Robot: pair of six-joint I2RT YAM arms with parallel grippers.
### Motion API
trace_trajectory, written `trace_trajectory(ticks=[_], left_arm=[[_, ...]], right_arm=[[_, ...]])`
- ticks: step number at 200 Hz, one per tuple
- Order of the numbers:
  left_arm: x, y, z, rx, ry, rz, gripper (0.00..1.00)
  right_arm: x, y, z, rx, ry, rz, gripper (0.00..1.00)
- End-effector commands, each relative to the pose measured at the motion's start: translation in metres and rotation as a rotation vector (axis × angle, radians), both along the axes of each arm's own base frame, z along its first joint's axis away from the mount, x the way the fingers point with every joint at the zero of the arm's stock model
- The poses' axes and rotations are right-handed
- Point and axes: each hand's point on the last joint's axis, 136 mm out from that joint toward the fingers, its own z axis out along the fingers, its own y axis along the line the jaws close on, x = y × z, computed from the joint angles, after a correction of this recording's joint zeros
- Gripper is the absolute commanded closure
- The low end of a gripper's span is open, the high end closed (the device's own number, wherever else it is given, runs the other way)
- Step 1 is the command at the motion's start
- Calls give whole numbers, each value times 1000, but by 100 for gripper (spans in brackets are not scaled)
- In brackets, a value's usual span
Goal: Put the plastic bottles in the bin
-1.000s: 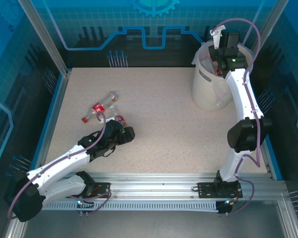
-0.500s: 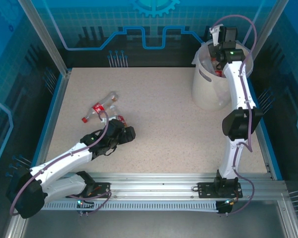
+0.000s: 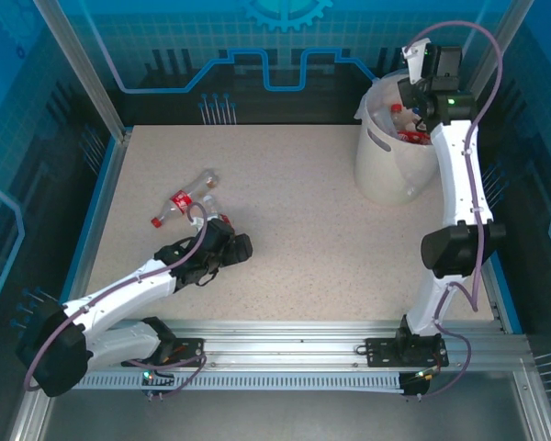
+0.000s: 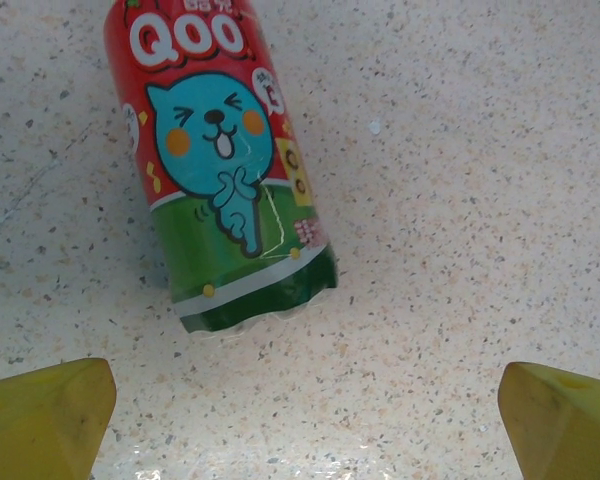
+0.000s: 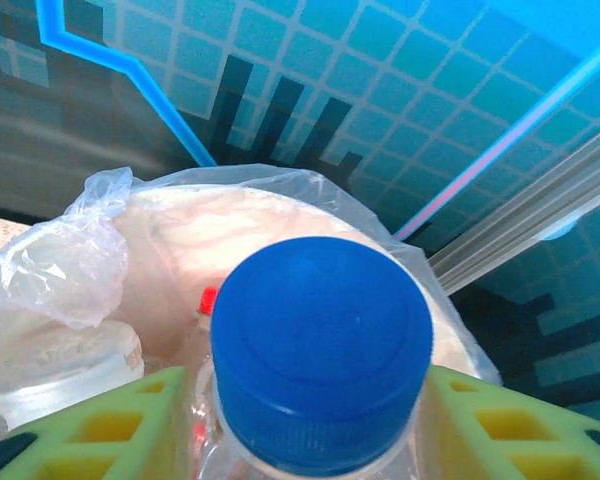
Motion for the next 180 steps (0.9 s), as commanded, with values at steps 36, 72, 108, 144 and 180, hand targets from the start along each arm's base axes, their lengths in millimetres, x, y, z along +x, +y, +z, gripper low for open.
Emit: trace_trajectory(ticks=[36,72,108,144,180], left_arm=[[7,-3,12,11,-36,-6,1],[10,-6,14,5,-39,-12,1],[10,-6,15,5,-40,-12,1],[10,-5,14,11,-38,-10,1],[11,-6,11,16,-34,-10,1]], right_arm=[[-3,-2,-39,-81,158,40,65],[13,0,-73,-94,255,71,56],[22,1,-95,-84,297,81,36],[22,3,-91,-55,286,84,24],[18,1,-72,-23,249,73,14]])
